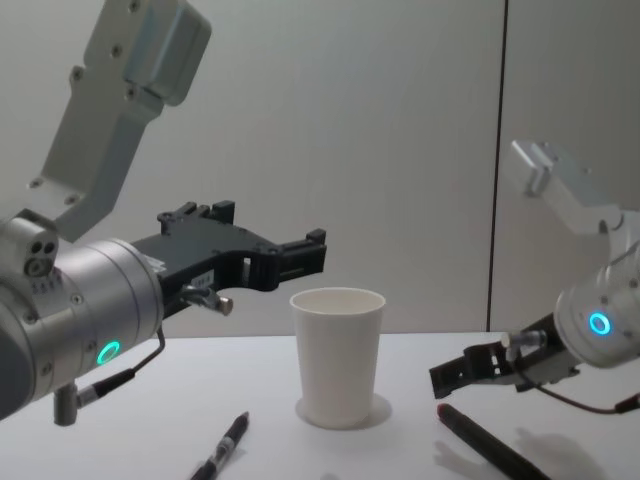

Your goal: Place the pen into the pen holder.

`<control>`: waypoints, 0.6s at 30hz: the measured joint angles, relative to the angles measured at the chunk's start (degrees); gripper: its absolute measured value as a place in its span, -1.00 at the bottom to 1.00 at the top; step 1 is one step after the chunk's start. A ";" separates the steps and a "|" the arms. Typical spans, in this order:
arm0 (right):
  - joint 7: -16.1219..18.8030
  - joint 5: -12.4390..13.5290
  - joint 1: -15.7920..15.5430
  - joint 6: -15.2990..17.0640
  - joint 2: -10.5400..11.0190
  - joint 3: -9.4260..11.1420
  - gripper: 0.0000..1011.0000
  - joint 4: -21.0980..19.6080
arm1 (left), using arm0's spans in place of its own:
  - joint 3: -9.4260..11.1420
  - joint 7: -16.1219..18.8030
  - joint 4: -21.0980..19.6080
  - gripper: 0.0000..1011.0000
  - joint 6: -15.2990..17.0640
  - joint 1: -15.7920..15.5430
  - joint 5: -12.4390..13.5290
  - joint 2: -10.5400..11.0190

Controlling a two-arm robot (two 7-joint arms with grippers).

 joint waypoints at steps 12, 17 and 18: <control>2.01 -0.97 1.88 -1.86 -0.56 -0.36 0.98 5.02 | 0.00 0.00 0.00 0.98 0.00 0.00 0.00 0.00; 2.61 -1.38 2.65 -2.66 -0.80 -0.48 0.98 7.07 | 0.00 0.00 0.00 0.98 0.00 0.00 0.00 0.00; 2.69 -1.44 2.75 -2.79 -0.83 -0.50 0.98 7.34 | 0.00 0.00 0.00 0.98 0.00 0.00 0.00 0.00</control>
